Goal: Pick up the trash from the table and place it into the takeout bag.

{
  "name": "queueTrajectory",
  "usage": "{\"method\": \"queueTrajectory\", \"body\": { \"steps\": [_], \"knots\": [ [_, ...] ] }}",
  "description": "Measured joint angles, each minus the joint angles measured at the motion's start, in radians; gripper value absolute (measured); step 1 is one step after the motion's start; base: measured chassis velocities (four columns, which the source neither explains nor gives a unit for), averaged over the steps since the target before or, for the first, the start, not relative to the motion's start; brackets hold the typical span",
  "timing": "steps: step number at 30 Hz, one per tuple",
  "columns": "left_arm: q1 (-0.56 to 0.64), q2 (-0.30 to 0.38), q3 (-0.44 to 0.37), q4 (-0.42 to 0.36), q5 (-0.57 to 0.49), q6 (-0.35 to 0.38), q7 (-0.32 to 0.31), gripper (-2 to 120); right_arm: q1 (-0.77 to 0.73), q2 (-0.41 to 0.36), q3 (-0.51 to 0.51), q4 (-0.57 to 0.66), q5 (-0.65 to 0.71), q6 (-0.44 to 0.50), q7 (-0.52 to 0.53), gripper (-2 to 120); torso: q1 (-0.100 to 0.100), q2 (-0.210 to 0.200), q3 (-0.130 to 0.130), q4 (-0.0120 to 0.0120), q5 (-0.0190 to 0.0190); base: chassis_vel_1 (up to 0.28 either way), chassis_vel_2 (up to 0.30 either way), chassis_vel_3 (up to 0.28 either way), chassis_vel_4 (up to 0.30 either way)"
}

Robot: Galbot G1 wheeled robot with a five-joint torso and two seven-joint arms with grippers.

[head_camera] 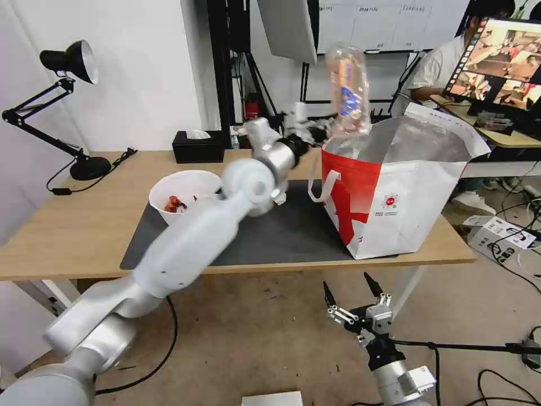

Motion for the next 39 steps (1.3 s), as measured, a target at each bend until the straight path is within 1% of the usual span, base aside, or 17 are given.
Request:
{"method": "queueTrajectory", "body": {
  "steps": [1, 2, 3, 7, 16, 17, 19, 20, 23, 24, 27, 28, 31, 32, 35, 36, 39],
  "knots": [
    [-0.002, -0.008, 0.016, 0.006, 0.029, 0.000, 0.004, 0, -0.001, 0.001, -0.002, 0.000, -0.001, 0.000, 0.000, 100, 0.000, 0.000, 0.000, 0.0000, 0.0000, 0.000, 0.000, 0.000, 0.000],
    [-0.002, -0.009, 0.018, 0.007, 0.034, 0.000, 0.005, 0, -0.001, 0.001, -0.003, 0.000, -0.002, 0.000, 0.000, 100, 0.000, 0.000, 0.000, 0.0000, 0.0000, 0.000, 0.000, 0.000, 0.000],
    [-0.002, -0.020, 0.054, 0.014, 0.082, 0.000, 0.022, 0, -0.002, 0.001, -0.005, -0.001, -0.003, -0.001, 0.000, 100, 0.000, 0.000, 0.000, 0.0002, -0.0002, 0.000, 0.000, 0.000, 0.000],
    [0.003, -0.031, 0.073, 0.021, 0.090, 0.002, 0.025, 0, 0.001, -0.002, -0.006, -0.006, -0.001, -0.001, 0.000, 100, 0.000, 0.000, 0.000, 0.0002, -0.0002, 0.000, 0.000, 0.000, 0.000],
    [0.007, -0.033, 0.086, 0.022, 0.085, 0.003, 0.032, 0, 0.006, -0.004, -0.007, -0.014, 0.001, -0.002, 0.000, 100, 0.000, 0.000, 0.000, 0.0003, -0.0003, 0.000, 0.000, 0.000, 0.000],
    [0.006, -0.034, 0.086, 0.022, 0.082, 0.003, 0.033, 2, 0.007, -0.004, -0.008, -0.016, 0.001, -0.002, 0.000, 100, 0.000, 0.000, 0.000, 0.0003, -0.0003, 0.000, 0.000, 0.000, 0.000],
    [0.002, -0.036, 0.087, 0.024, 0.076, 0.003, 0.033, 14, 0.009, -0.004, -0.009, -0.020, 0.001, -0.003, 0.000, 100, 0.000, 0.000, 0.000, 0.0002, -0.0003, 0.000, 0.000, 0.000, 0.000],
    [0.002, -0.036, 0.087, 0.024, 0.076, 0.003, 0.033, 14, 0.009, -0.004, -0.009, -0.020, 0.001, -0.003, 0.000, 100, 0.000, 0.000, 0.000, 0.0002, -0.0003, 0.000, 0.000, 0.000, 0.000],
    [-0.005, -0.035, 0.087, 0.025, 0.061, 0.003, 0.033, 27, 0.012, -0.003, -0.013, -0.024, 0.001, -0.005, 0.001, 100, 0.000, 0.000, 0.000, 0.0003, -0.0003, 0.000, 0.000, 0.000, 0.000],
    [-0.005, -0.035, 0.087, 0.025, 0.061, 0.003, 0.033, 27, 0.012, -0.003, -0.013, -0.024, 0.001, -0.005, 0.001, 100, 0.000, 0.000, 0.000, 0.0003, -0.0003, 0.000, 0.000, 0.000, 0.000],
    [-0.007, -0.030, 0.080, 0.022, 0.045, 0.003, 0.031, 43, 0.014, -0.003, -0.016, -0.024, 0.001, -0.009, 0.001, 100, 0.000, 0.000, 0.000, 0.0002, -0.0003, 0.000, 0.000, 0.000, 0.000],
    [-0.007, -0.030, 0.080, 0.022, 0.045, 0.003, 0.031, 43, 0.014, -0.003, -0.016, -0.024, 0.001, -0.009, 0.001, 100, 0.000, 0.000, 0.000, 0.0002, -0.0003, 0.000, 0.000, 0.000, 0.000],
    [0.000, -0.009, 0.057, -0.011, 0.028, 0.003, 0.025, 57, 0.015, -0.003, -0.020, -0.017, 0.001, -0.020, 0.001, 100, 0.000, 0.000, 0.000, 0.0001, -0.0003, 0.000, 0.000, 0.000, 0.000],
    [0.000, -0.009, 0.057, -0.011, 0.028, 0.003, 0.025, 57, 0.015, -0.003, -0.020, -0.017, 0.001, -0.020, 0.001, 100, 0.000, 0.000, 0.000, 0.0001, -0.0003, 0.000, 0.000, 0.000, 0.000],
    [0.027, 0.043, 0.035, -0.066, 0.026, -0.005, 0.022, 72, 0.015, -0.007, -0.022, -0.007, 0.002, -0.025, 0.002, 100, 0.000, 0.000, 0.000, 0.0002, -0.0004, 0.000, 0.000, 0.000, 0.000],
    [0.027, 0.043, 0.035, -0.066, 0.026, -0.005, 0.022, 72, 0.015, -0.007, -0.022, -0.007, 0.002, -0.025, 0.002, 100, 0.000, 0.000, 0.000, 0.0002, -0.0004, 0.000, 0.000, 0.000, 0.000],
    [0.063, 0.101, 0.006, -0.112, 0.043, -0.026, 0.024, 85, 0.015, -0.015, -0.023, -0.001, 0.007, -0.025, 0.003, 100, 0.000, 0.000, 0.000, 0.0003, -0.0006, 0.000, 0.000, 0.000, 0.000]
  ]
}}
